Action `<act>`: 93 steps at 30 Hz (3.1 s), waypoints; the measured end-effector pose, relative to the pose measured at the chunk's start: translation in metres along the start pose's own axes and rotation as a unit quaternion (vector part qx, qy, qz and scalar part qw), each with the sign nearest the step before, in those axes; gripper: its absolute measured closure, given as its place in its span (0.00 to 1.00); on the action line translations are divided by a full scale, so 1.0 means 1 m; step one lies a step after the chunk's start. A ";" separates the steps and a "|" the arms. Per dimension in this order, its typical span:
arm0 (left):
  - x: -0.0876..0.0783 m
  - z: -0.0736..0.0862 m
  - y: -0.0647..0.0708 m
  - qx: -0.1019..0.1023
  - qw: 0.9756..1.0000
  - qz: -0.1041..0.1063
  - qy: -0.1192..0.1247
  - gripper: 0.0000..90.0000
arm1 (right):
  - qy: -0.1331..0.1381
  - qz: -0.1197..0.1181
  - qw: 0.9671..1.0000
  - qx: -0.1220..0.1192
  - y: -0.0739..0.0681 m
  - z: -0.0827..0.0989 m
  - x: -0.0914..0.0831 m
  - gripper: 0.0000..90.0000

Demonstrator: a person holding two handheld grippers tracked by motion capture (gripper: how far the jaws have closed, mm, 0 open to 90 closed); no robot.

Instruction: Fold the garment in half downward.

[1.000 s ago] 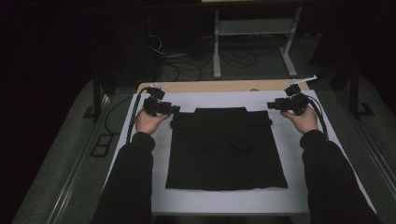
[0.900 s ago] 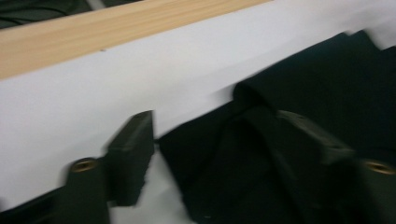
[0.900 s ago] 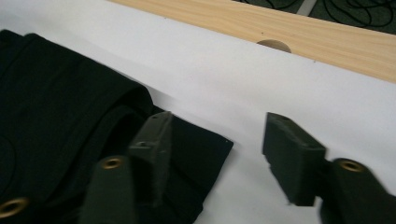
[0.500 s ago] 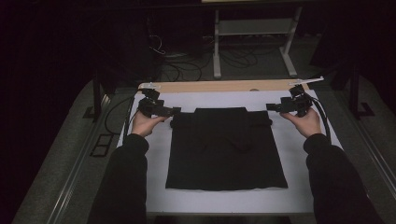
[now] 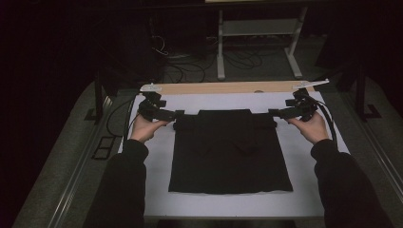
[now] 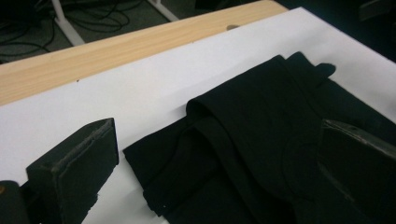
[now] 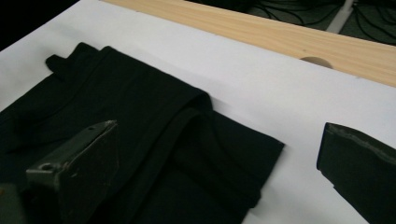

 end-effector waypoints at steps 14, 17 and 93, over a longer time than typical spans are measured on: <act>-0.010 0.010 0.012 0.013 1.000 0.020 0.005 0.00 | -0.004 -0.033 0.999 -0.037 -0.036 0.005 0.007 0.00; -0.010 0.011 0.016 0.015 0.999 0.029 0.010 0.00 | -0.005 -0.038 0.999 -0.039 -0.041 0.006 0.008 0.00; 0.046 0.088 0.065 0.001 0.988 0.136 -0.069 0.53 | -0.099 -0.101 0.989 -0.049 -0.084 0.065 0.055 0.54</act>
Point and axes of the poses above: each handheld gripper's, and its own axes: x roughly forward along the jaws, z roughly out of its underside, y roughly to its right, the point moved 6 cm from there along x, roughly forward along the jaws, and after that the axes turned 7 degrees about -z, right-handed, at the moved point
